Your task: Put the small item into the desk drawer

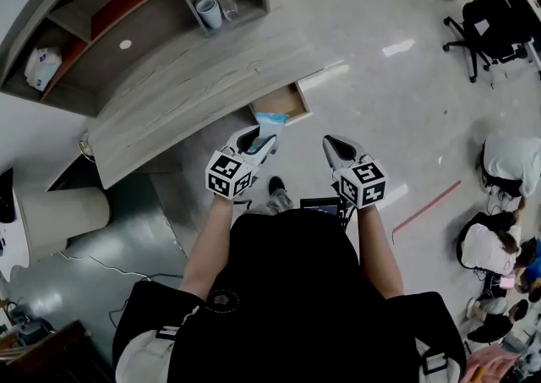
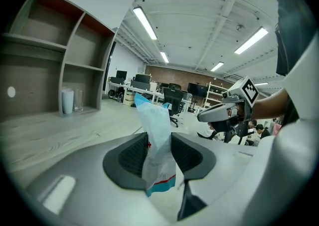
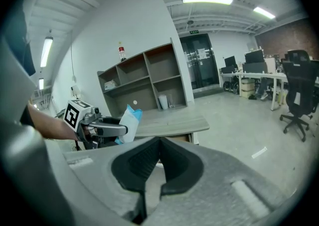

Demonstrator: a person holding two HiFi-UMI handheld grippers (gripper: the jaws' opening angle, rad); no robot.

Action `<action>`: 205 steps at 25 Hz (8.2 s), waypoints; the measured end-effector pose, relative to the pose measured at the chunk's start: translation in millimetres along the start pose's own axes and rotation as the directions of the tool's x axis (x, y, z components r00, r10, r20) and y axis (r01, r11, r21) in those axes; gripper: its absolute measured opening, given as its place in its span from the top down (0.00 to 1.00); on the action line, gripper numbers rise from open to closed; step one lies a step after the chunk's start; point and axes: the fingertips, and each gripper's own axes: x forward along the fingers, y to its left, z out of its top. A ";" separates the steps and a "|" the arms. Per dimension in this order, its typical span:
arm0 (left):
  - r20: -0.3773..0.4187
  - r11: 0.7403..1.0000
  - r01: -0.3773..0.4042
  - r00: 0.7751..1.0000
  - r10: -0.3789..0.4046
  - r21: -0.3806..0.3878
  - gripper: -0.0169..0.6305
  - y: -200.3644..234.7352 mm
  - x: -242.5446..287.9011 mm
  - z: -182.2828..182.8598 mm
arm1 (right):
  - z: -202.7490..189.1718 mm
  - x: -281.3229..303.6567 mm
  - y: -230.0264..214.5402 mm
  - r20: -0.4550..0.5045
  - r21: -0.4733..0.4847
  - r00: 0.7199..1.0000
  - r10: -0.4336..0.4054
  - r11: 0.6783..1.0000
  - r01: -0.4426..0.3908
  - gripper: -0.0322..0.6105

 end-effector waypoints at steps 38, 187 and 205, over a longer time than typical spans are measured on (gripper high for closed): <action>0.085 0.963 -0.243 0.964 0.253 -0.112 0.73 44.9 29.1 46.3 | 68.7 63.9 -50.9 -0.062 -0.100 0.975 0.213 0.971 -0.218 0.95; -0.702 0.919 0.103 0.679 0.215 0.381 0.72 133.7 216.3 -194.3 | -69.5 176.9 -137.6 -0.289 0.122 0.892 0.347 0.938 -0.325 0.95; -0.551 0.947 -0.114 0.790 0.270 0.301 0.97 107.1 152.6 -125.9 | -31.0 139.6 -105.6 -0.275 0.047 0.912 0.305 0.951 -0.304 0.95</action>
